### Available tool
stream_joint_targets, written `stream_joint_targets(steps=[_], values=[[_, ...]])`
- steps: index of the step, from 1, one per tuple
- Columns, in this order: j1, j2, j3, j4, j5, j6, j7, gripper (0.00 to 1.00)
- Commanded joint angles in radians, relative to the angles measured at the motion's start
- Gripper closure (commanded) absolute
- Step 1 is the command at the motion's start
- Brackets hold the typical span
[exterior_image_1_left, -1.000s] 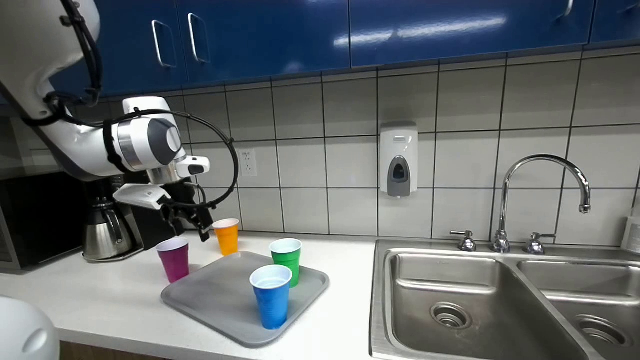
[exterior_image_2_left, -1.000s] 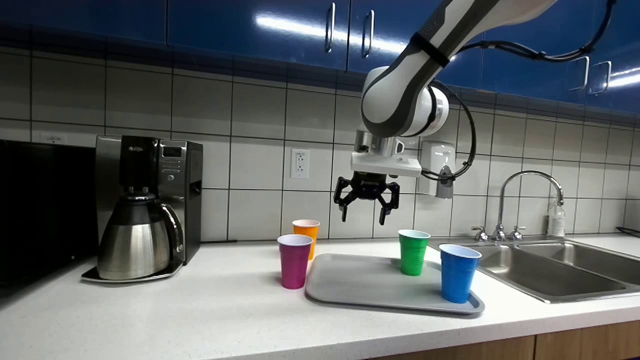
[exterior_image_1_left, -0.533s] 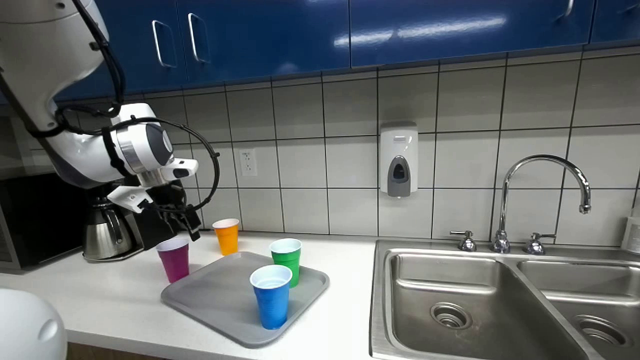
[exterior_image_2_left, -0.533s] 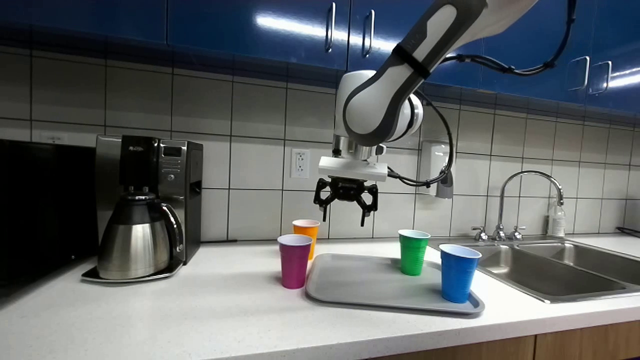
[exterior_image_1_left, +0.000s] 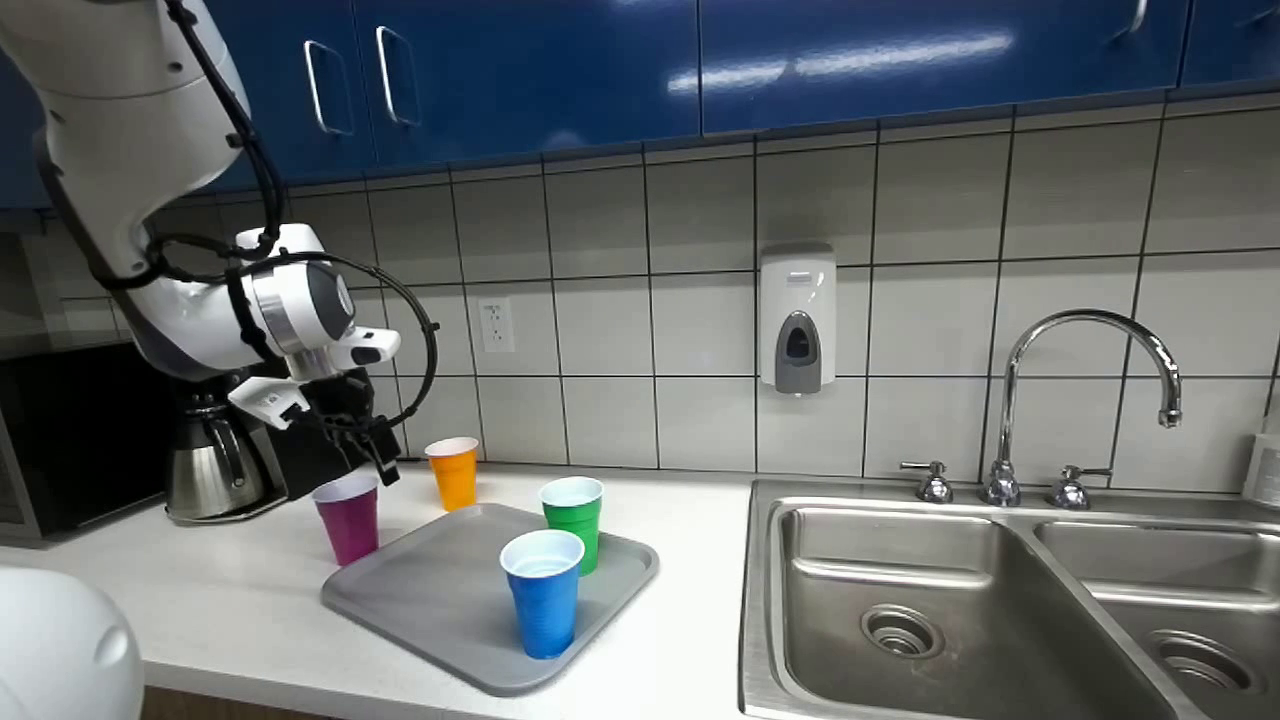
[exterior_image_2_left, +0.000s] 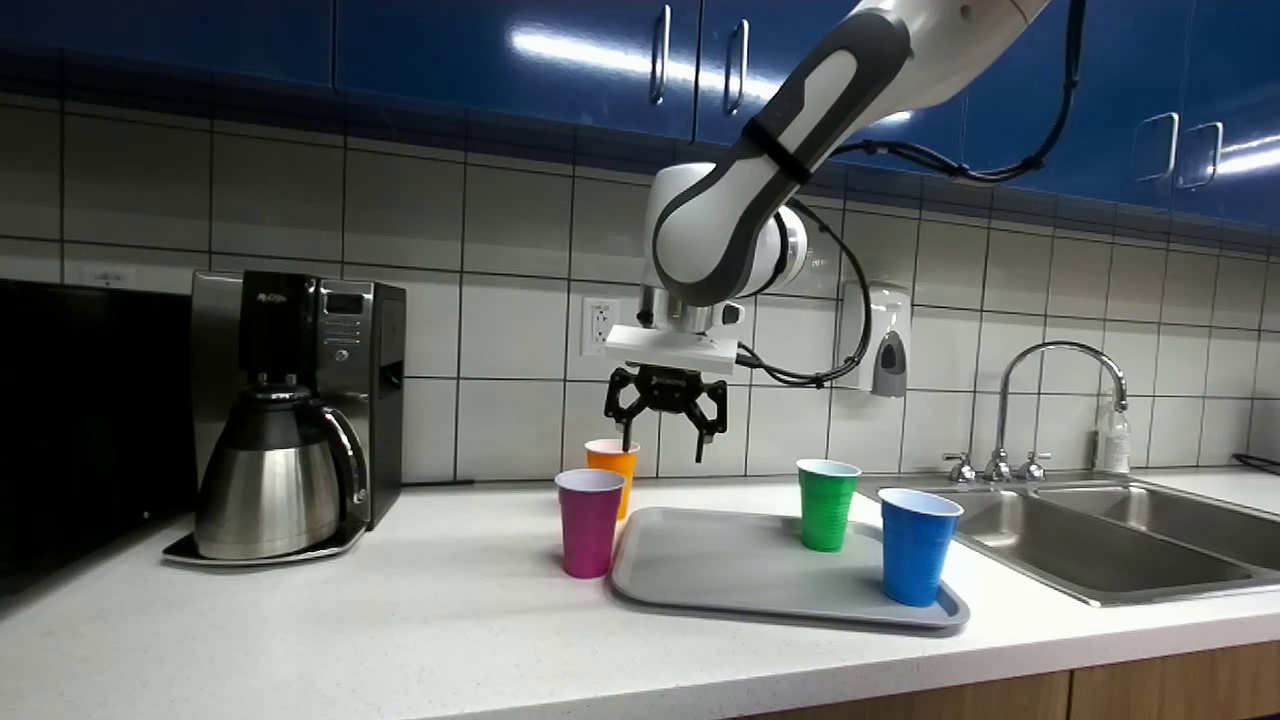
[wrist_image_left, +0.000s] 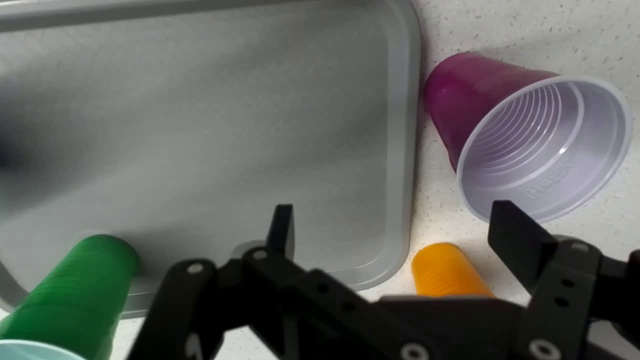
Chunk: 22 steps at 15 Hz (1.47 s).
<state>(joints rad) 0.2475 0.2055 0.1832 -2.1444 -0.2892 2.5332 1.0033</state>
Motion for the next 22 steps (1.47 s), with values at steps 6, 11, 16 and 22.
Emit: stream_joint_targets(steps=[6,11,16,22], values=[[0.005,0.075,0.01,0.113,0.227,-0.084,-0.345,0.0],[0.028,0.096,-0.016,0.158,0.199,-0.163,-0.418,0.0],[0.04,0.129,-0.023,0.209,0.199,-0.205,-0.456,0.0],[0.058,0.178,-0.04,0.267,0.194,-0.226,-0.478,0.0]])
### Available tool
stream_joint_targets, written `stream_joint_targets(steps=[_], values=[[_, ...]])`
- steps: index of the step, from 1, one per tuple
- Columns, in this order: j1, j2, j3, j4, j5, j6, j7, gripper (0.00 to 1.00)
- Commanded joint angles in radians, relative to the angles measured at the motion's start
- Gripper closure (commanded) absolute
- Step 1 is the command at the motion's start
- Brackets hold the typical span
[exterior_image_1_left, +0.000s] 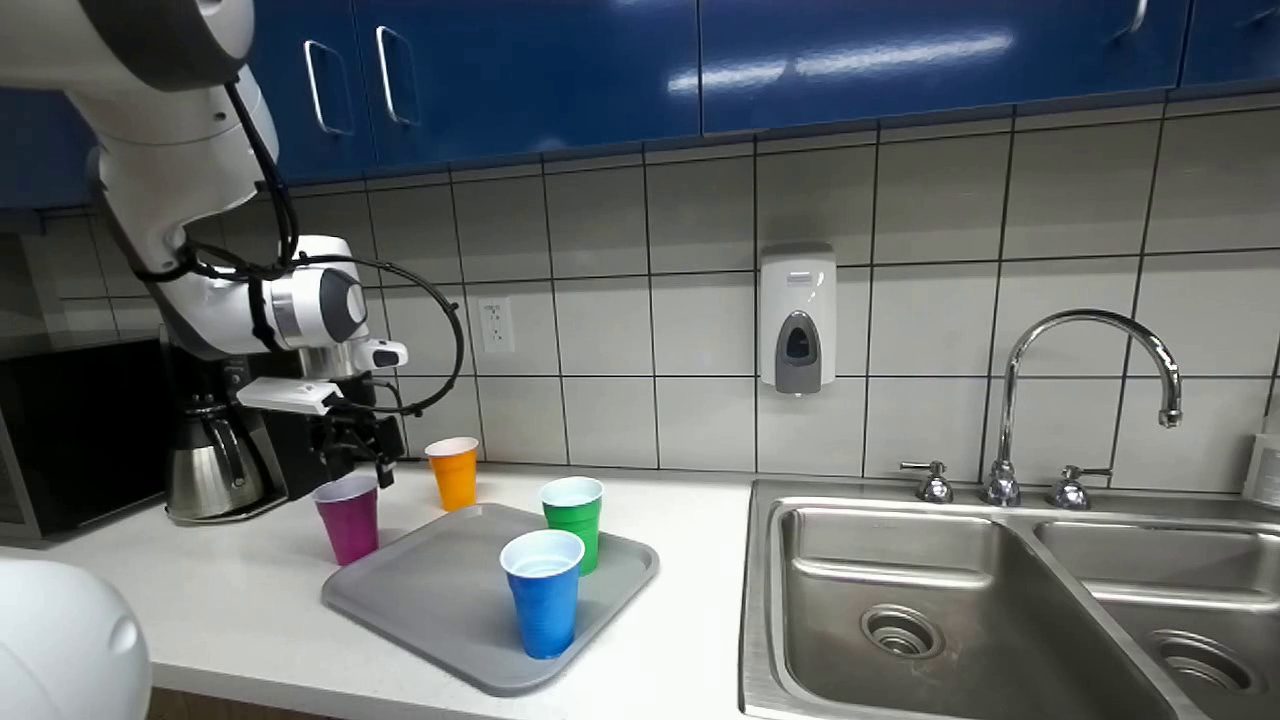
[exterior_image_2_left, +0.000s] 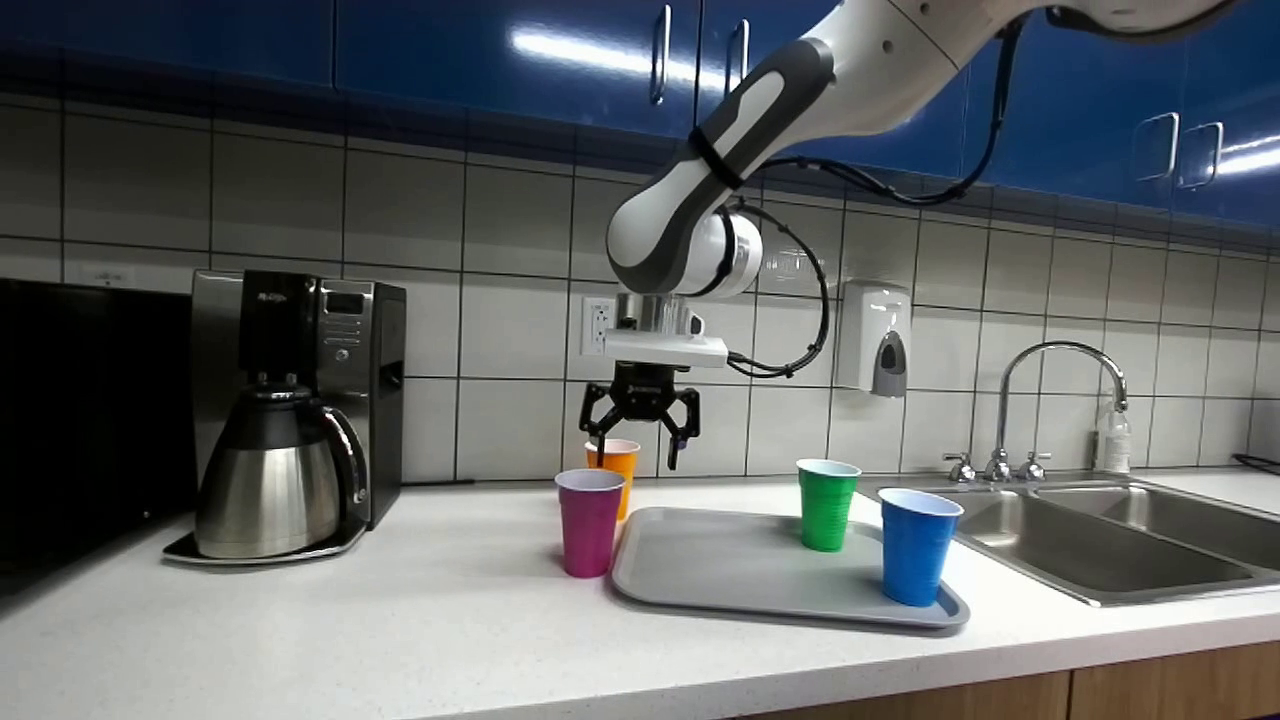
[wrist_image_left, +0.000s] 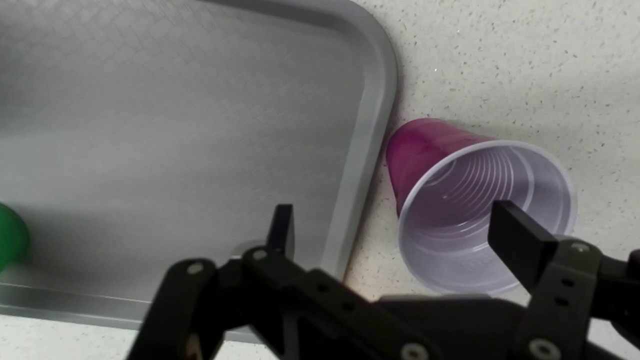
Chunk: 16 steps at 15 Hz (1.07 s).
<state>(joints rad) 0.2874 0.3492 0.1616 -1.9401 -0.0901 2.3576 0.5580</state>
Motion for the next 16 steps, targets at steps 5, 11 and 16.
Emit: stream_joint_targets(steps=[5,11,16], values=[[0.025,0.073,-0.03,0.105,-0.007,-0.071,-0.063,0.0],[0.037,0.111,-0.046,0.136,-0.017,-0.096,-0.09,0.0],[0.048,0.134,-0.053,0.151,-0.025,-0.104,-0.101,0.0]])
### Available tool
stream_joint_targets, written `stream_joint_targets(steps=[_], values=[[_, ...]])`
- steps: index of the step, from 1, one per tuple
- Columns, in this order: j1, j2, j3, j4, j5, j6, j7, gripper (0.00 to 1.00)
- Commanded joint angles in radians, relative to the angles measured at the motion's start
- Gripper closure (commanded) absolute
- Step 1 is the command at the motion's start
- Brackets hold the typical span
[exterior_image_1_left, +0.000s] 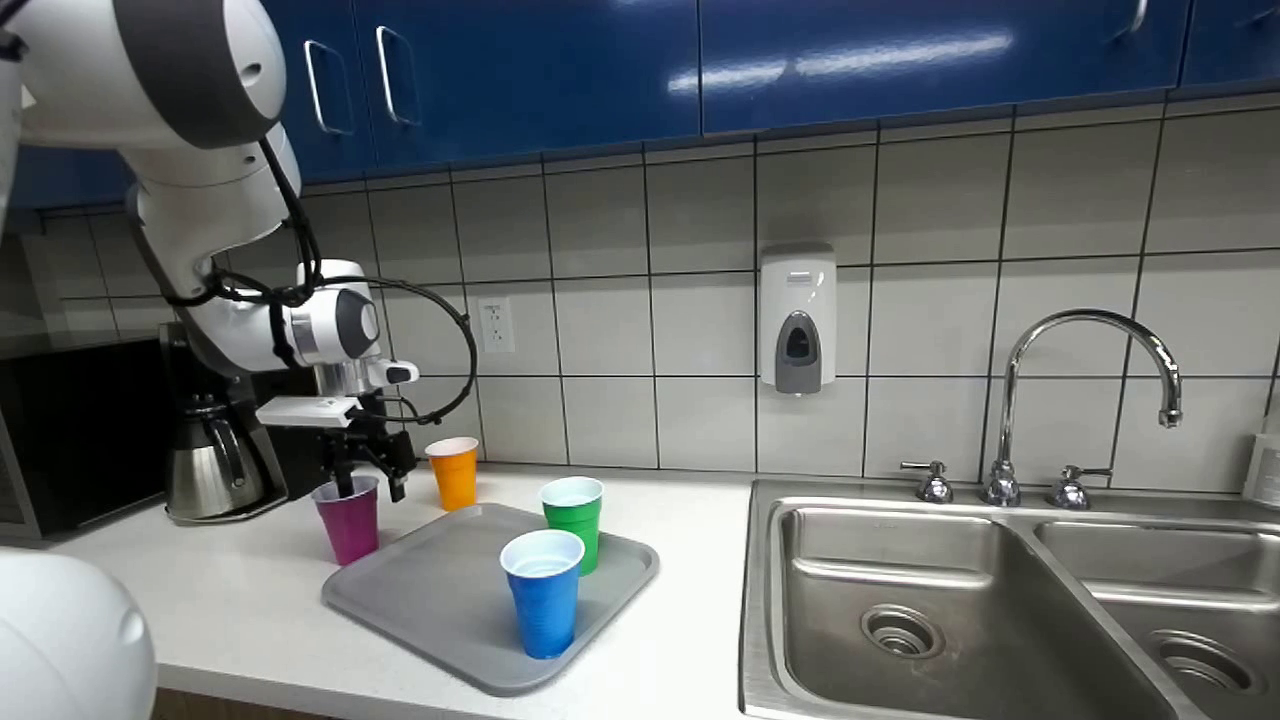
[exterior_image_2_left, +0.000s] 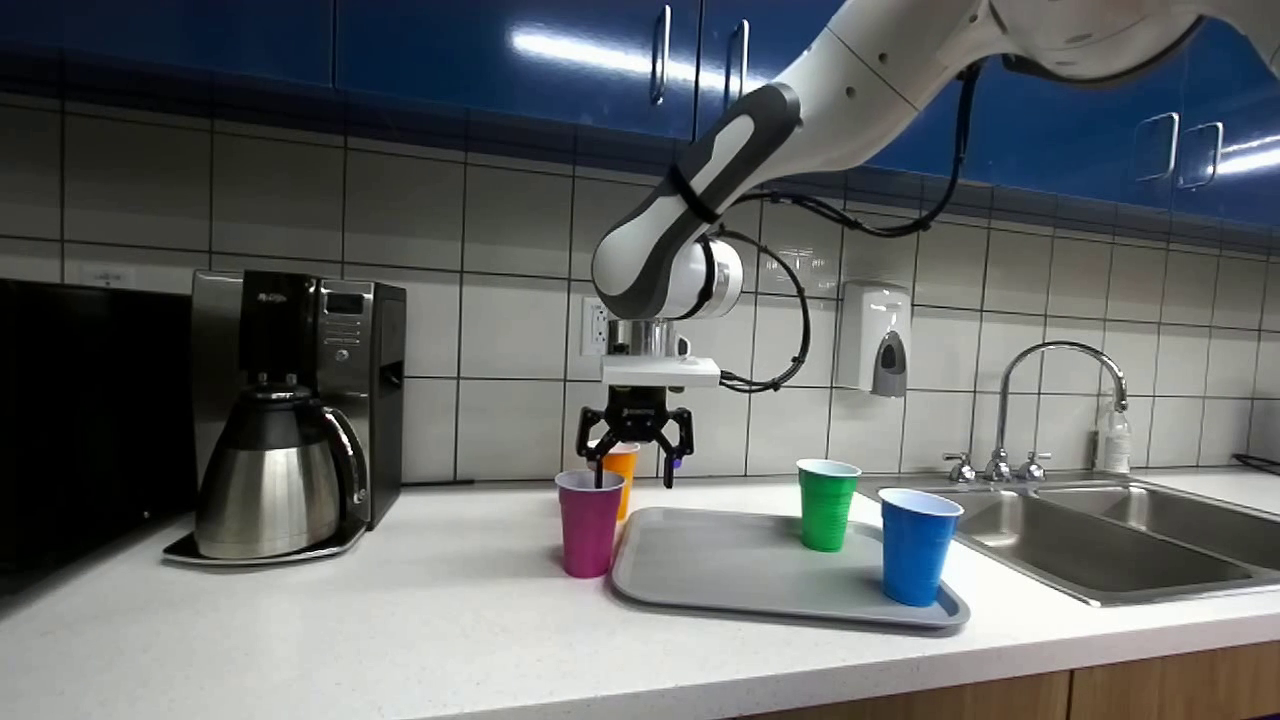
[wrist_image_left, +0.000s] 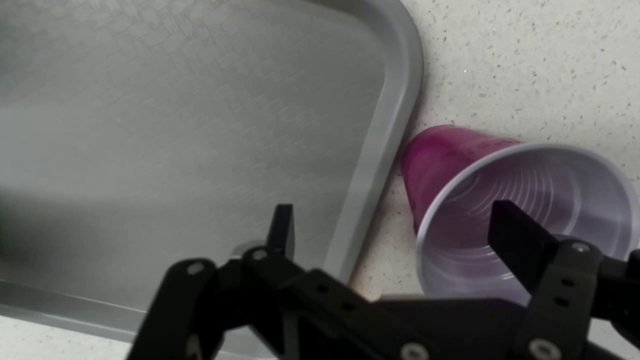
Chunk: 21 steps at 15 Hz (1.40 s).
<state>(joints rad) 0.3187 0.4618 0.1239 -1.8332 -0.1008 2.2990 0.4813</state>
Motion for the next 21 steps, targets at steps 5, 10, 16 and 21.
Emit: stream_joint_targets(steps=[5,10,16,21], values=[[0.022,0.032,-0.018,0.053,-0.011,-0.039,-0.035,0.44],[0.021,0.037,-0.014,0.047,0.001,-0.025,-0.035,0.82],[0.028,0.041,-0.008,0.045,0.015,-0.01,-0.031,0.99],[0.03,0.04,-0.007,0.047,0.017,-0.005,-0.029,0.98]])
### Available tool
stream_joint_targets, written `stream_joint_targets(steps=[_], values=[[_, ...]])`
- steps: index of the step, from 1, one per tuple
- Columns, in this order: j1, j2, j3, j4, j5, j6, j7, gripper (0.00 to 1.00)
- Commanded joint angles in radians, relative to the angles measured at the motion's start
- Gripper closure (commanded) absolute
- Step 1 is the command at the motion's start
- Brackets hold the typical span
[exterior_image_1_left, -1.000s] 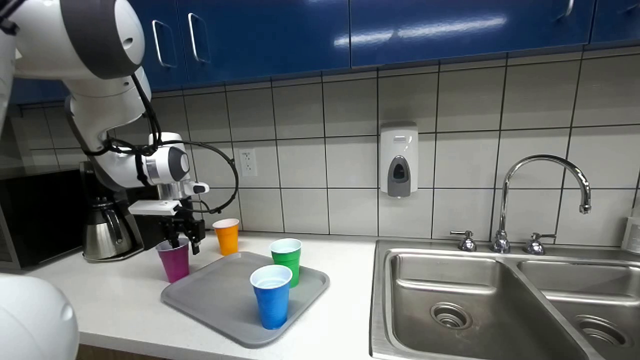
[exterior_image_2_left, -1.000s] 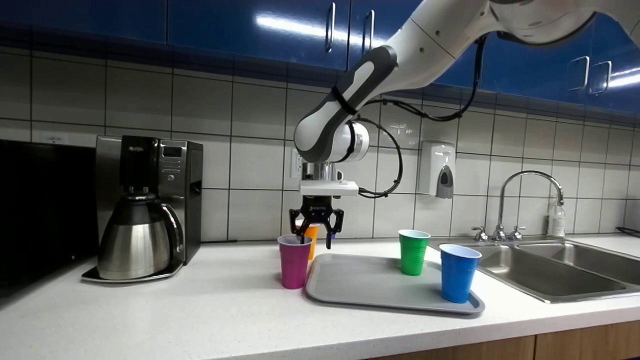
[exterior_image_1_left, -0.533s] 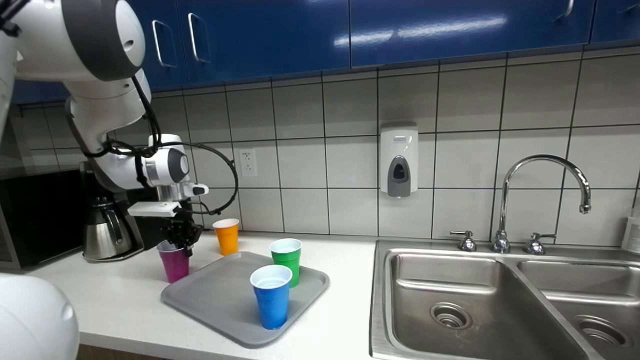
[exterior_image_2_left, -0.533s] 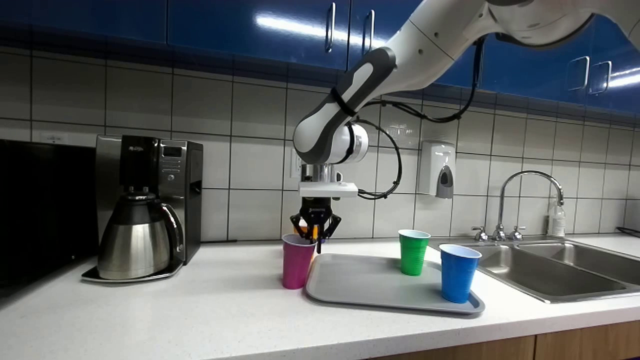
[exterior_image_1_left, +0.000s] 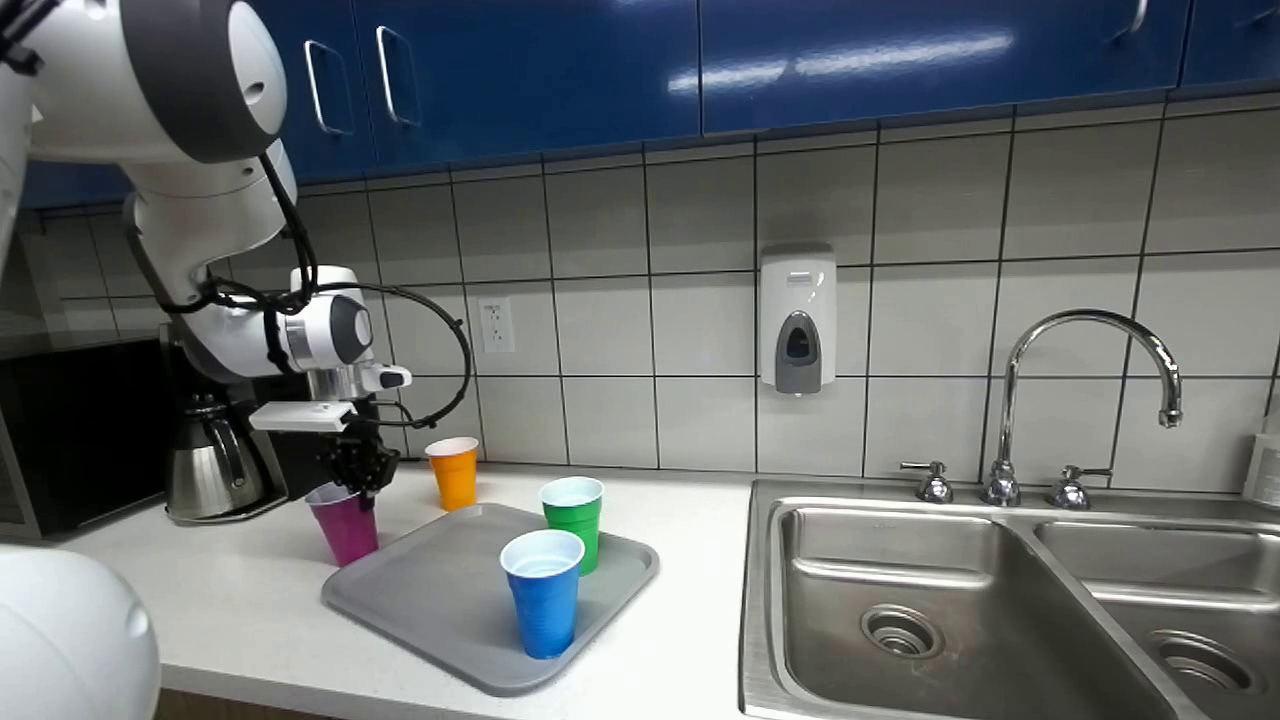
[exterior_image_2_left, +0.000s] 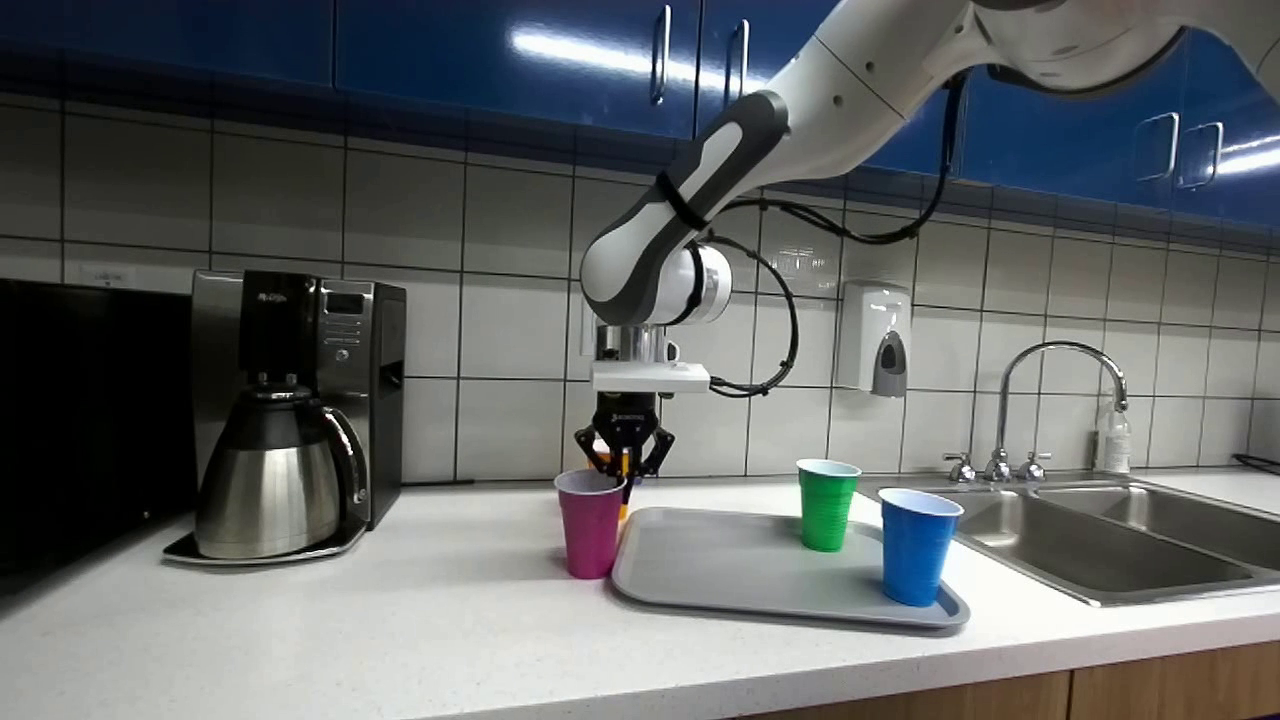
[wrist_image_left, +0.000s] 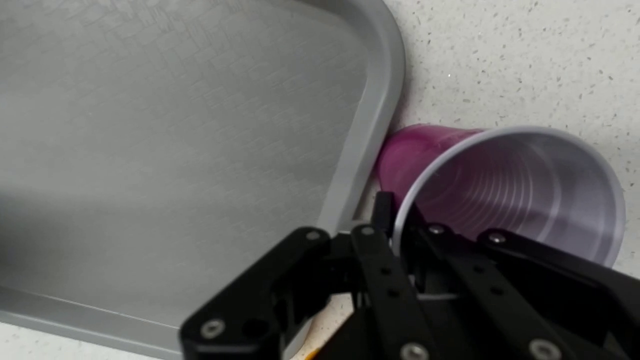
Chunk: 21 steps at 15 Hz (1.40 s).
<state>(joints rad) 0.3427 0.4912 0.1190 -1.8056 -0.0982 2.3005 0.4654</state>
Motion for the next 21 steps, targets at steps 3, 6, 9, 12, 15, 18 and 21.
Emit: stream_joint_targets(steps=[3,6,9,12,15,18,21], values=[[0.004,0.007,0.002,0.016,0.023,-0.004,-0.017,0.98],[0.0,0.002,0.008,0.019,0.038,-0.004,-0.022,0.98],[-0.002,-0.003,0.015,0.02,0.058,0.0,-0.027,0.98],[-0.003,-0.011,0.021,0.017,0.07,0.001,-0.031,0.98],[-0.002,-0.028,0.029,0.012,0.079,-0.001,-0.036,0.98],[-0.01,-0.057,0.041,-0.002,0.095,-0.014,-0.064,0.98],[-0.036,-0.081,0.065,-0.007,0.159,-0.045,-0.135,0.98]])
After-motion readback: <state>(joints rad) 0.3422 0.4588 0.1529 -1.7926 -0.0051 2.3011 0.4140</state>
